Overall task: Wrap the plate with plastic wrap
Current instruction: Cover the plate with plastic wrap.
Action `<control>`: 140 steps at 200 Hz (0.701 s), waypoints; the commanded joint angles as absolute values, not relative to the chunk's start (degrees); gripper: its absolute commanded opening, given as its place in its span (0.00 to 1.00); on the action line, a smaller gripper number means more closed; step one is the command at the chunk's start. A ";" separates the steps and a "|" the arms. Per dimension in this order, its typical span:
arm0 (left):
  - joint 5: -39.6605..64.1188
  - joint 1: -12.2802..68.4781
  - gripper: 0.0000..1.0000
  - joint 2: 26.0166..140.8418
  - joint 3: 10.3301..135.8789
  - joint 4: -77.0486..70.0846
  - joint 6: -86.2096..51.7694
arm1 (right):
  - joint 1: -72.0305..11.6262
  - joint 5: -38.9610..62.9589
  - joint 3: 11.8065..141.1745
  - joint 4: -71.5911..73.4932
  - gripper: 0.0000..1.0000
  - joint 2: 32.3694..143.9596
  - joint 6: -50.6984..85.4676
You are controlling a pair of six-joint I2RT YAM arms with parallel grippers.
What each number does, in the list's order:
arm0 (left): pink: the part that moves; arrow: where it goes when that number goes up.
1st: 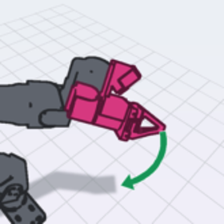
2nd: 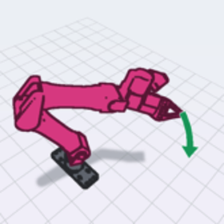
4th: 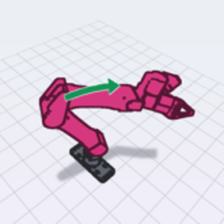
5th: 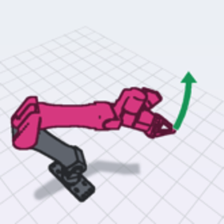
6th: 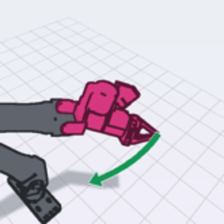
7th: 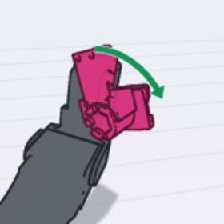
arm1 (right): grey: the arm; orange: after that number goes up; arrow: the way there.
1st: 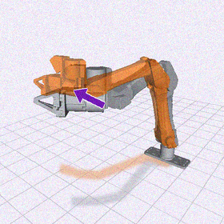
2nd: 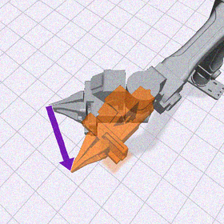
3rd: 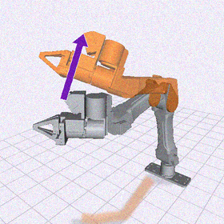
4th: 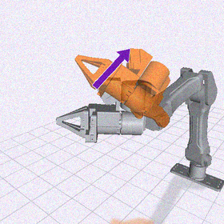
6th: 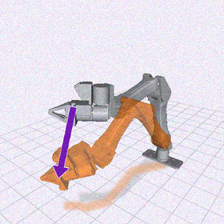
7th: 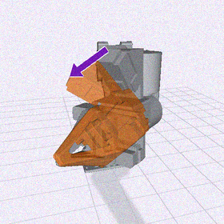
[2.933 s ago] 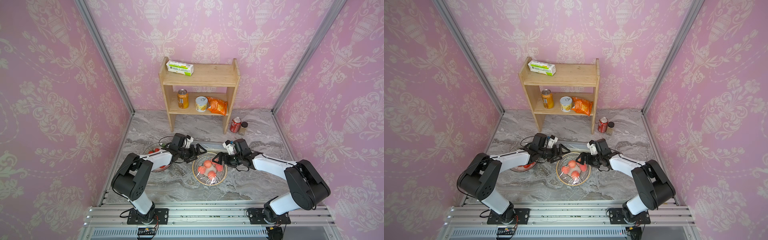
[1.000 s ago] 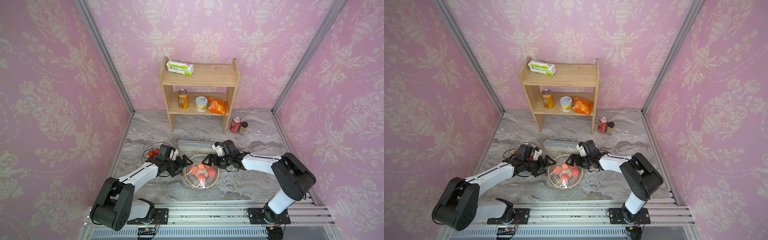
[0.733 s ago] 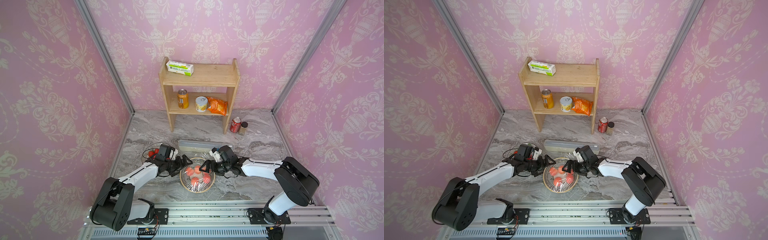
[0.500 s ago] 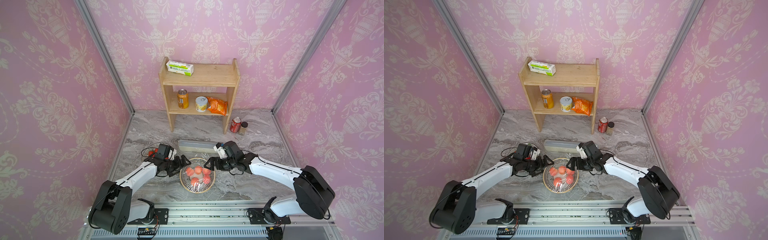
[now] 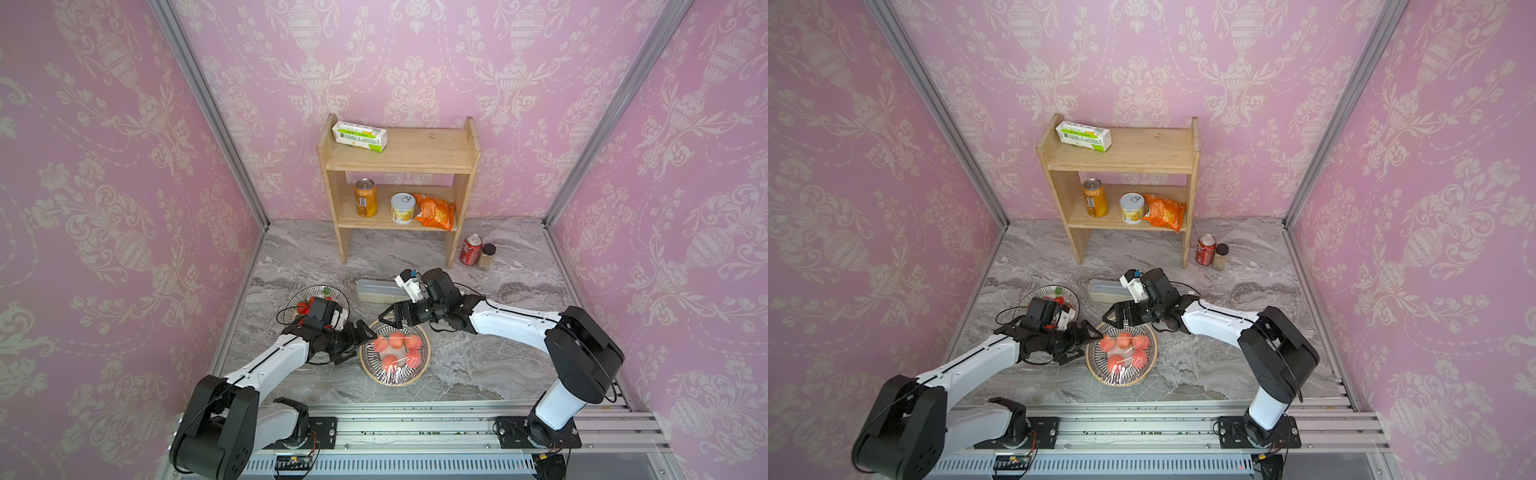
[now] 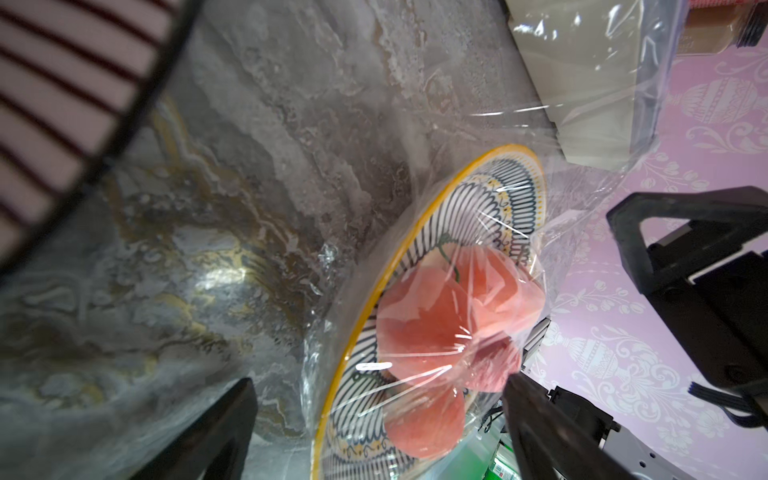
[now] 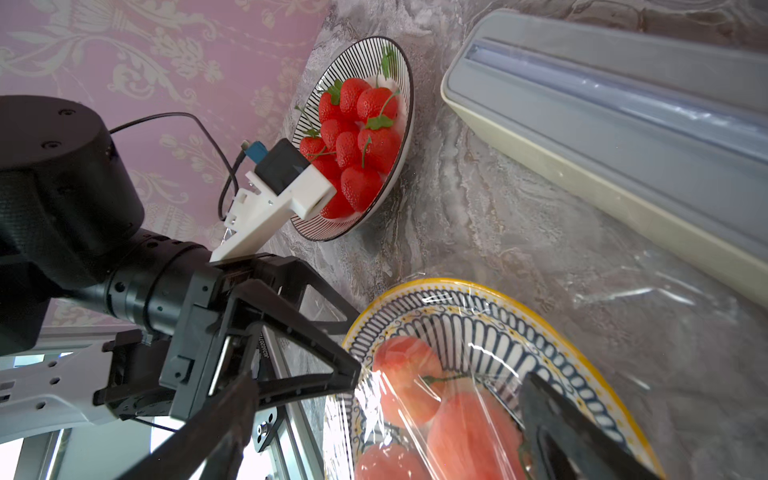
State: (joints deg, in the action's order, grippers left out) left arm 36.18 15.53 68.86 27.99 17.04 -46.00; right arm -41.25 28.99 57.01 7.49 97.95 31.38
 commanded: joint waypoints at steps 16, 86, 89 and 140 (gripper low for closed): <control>37.70 14.93 0.92 68.73 26.60 17.49 -46.58 | -41.12 28.05 59.76 8.97 1.00 101.92 28.00; 39.57 14.90 0.92 67.69 23.08 14.79 -49.13 | -38.00 26.66 60.11 6.96 1.00 104.19 26.41; 39.75 14.91 0.93 67.61 22.92 14.50 -49.39 | -37.91 26.83 60.12 6.70 1.00 104.30 26.45; 41.66 14.93 0.93 66.49 21.38 10.72 -53.00 | -37.20 27.10 58.23 4.73 1.00 102.97 26.05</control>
State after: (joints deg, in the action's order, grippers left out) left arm 39.92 15.42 66.87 22.81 12.12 -50.22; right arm -37.52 27.44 58.92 6.85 103.72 27.55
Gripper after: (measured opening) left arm 0.930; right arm 0.996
